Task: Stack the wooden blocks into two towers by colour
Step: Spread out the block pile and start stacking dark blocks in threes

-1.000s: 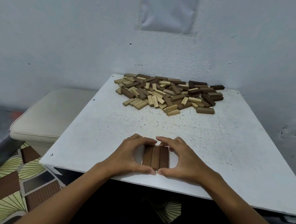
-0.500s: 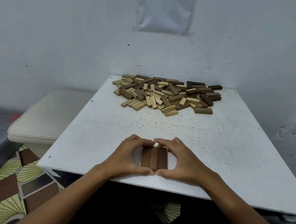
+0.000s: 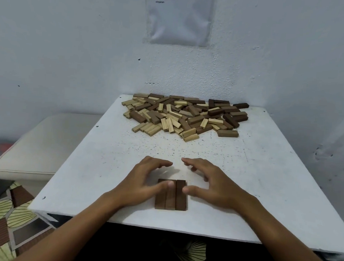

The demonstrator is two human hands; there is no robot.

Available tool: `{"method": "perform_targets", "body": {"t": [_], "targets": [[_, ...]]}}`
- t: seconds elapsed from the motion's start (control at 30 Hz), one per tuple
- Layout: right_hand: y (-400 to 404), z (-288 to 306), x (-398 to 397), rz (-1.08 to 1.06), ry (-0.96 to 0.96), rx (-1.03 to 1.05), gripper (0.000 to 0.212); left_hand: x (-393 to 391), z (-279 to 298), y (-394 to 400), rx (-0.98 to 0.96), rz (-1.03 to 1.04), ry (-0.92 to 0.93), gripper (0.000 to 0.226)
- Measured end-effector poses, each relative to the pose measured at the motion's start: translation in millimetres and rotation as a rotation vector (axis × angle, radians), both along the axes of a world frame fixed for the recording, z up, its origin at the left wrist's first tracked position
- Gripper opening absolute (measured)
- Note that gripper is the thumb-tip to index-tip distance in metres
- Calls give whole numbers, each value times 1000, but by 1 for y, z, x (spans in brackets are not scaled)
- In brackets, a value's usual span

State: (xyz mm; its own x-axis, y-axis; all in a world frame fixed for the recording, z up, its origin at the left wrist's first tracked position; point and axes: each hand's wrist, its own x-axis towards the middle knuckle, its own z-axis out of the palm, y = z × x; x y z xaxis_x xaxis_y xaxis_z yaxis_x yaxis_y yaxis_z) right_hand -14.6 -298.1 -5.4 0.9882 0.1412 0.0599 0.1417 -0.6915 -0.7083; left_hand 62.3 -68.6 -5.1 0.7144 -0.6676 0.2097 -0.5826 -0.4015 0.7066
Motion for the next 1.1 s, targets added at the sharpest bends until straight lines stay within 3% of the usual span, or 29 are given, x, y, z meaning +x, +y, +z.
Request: {"method": "perform_targets", "body": {"t": [0.13,0.4,0.5,0.7,0.83,1.1], "targets": [[-34,2,23,-136,-50,-27,70,26,8,-33,36,-12,-107,53],[-122,-1,84,-398,-192,-309,42,59,23,-139,297,-195,-303,58],[-144,1,104,-478,-166,-376,46,64,20,-170,392,-244,-333,66],[-165,-9,125,-351,-1,-397,62,70,1,-203,479,-281,-355,76],[-167,-11,111,-341,-5,-429,61,68,-3,-205,405,-245,-357,73],[-141,2,51,-338,-21,-575,61,60,4,-158,125,-329,-437,42]]}}
